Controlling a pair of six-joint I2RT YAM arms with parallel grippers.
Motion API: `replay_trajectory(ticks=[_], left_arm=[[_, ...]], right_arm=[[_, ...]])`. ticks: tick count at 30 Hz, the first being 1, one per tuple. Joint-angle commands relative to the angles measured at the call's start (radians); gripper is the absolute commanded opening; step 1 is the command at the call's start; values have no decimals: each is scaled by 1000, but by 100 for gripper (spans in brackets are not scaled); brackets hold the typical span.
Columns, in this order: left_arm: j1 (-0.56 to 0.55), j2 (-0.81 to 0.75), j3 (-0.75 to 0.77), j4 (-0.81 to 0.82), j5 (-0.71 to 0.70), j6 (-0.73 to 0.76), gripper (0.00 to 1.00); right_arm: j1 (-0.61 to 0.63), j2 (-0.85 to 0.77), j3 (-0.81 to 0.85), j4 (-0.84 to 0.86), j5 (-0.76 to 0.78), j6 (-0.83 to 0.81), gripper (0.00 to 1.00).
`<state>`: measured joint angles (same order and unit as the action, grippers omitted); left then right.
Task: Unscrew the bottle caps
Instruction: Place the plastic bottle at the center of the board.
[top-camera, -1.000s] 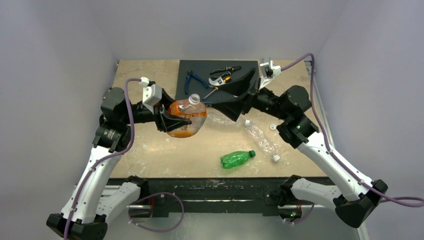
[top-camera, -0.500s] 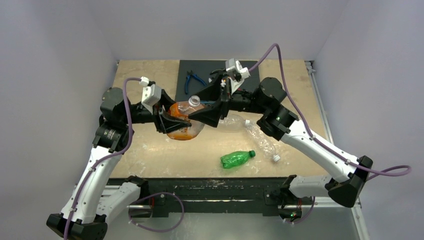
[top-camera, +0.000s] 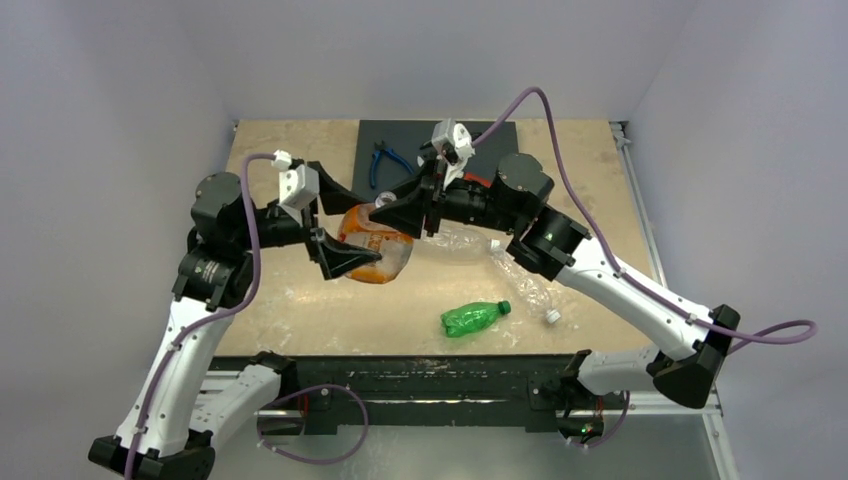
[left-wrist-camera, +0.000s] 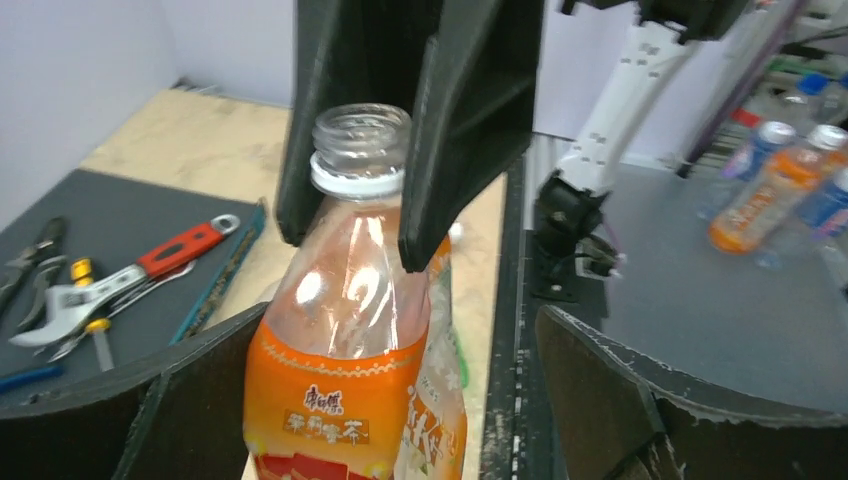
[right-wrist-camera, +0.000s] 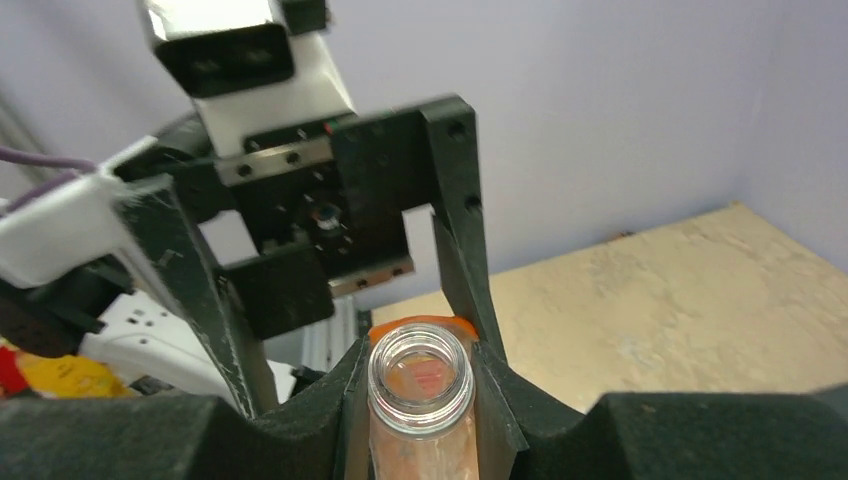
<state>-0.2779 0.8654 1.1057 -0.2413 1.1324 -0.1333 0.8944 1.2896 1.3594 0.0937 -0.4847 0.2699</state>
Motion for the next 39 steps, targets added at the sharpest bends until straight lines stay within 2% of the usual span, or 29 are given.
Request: replay_trajectory(ticks=[1, 2, 5, 8, 13, 18, 24, 28, 39], left_arm=[[2, -13, 149, -191, -254, 156, 99], [2, -11, 187, -228, -302, 176, 100], [2, -1, 280, -298, -559, 175, 100], [2, 20, 323, -360, -684, 193, 100], [2, 35, 316, -397, -645, 164, 100], [2, 23, 297, -385, -631, 167, 100], [2, 14, 284, -370, -599, 158, 100], [2, 8, 279, -358, -596, 155, 100], [2, 6, 270, -350, -577, 167, 100]], right_arm=[[1, 29, 50, -90, 172, -129, 3], [0, 40, 47, -91, 198, -151, 2], [-1, 93, 29, -76, 339, -208, 0], [-2, 188, 41, -23, 442, -249, 0], [-2, 386, 131, 57, 562, -264, 0], [-2, 478, 131, 194, 716, -301, 0], [3, 557, 112, 300, 813, -285, 0], [5, 574, 53, 373, 835, -238, 0], [5, 599, -14, 357, 748, -144, 2]])
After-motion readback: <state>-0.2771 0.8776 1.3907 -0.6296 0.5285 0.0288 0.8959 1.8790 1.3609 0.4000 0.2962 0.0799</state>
